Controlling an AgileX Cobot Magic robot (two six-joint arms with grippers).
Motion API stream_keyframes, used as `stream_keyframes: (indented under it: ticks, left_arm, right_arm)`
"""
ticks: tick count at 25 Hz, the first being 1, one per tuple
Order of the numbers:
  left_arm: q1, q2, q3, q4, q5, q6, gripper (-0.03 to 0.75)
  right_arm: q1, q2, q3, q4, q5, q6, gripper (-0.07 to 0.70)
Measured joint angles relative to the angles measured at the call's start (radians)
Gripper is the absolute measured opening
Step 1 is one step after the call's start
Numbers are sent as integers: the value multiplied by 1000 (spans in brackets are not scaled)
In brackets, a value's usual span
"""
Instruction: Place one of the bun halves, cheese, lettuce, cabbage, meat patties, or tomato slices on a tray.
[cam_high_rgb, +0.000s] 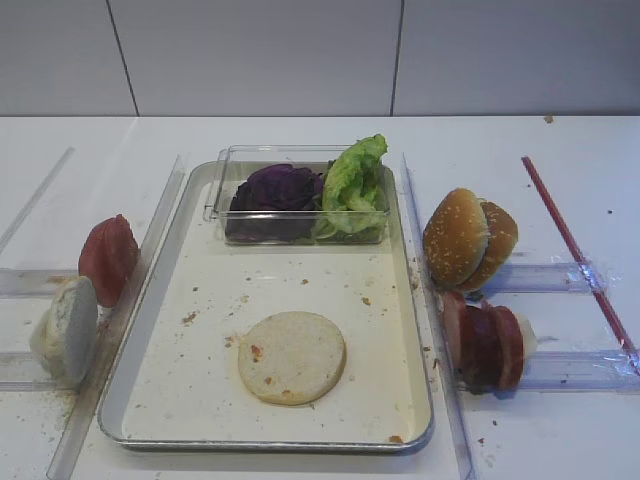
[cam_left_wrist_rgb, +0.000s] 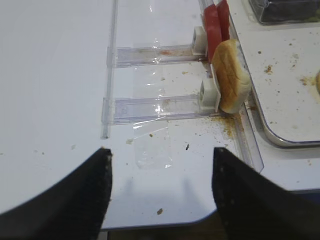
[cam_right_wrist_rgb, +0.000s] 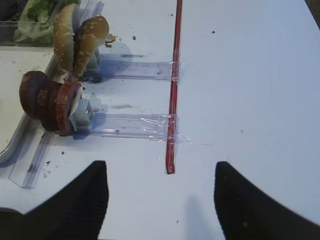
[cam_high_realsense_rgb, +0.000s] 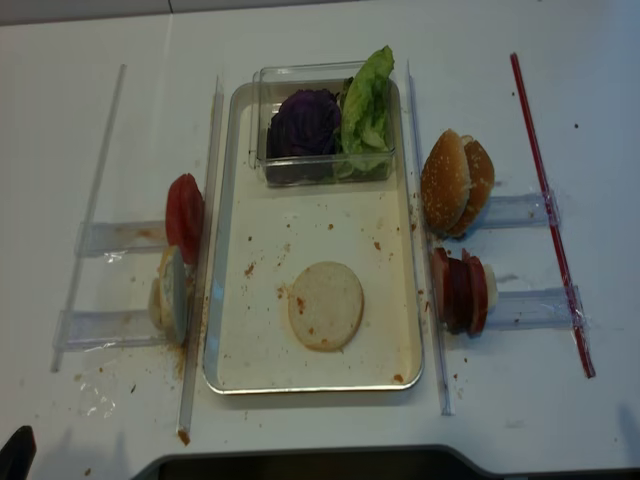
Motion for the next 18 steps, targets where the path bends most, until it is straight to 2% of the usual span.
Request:
stream_keyframes:
  ticks: [18]
  left_arm:
    - [0, 0, 0, 0, 0, -1, 422]
  right_arm:
    - [0, 0, 0, 0, 0, 0, 498]
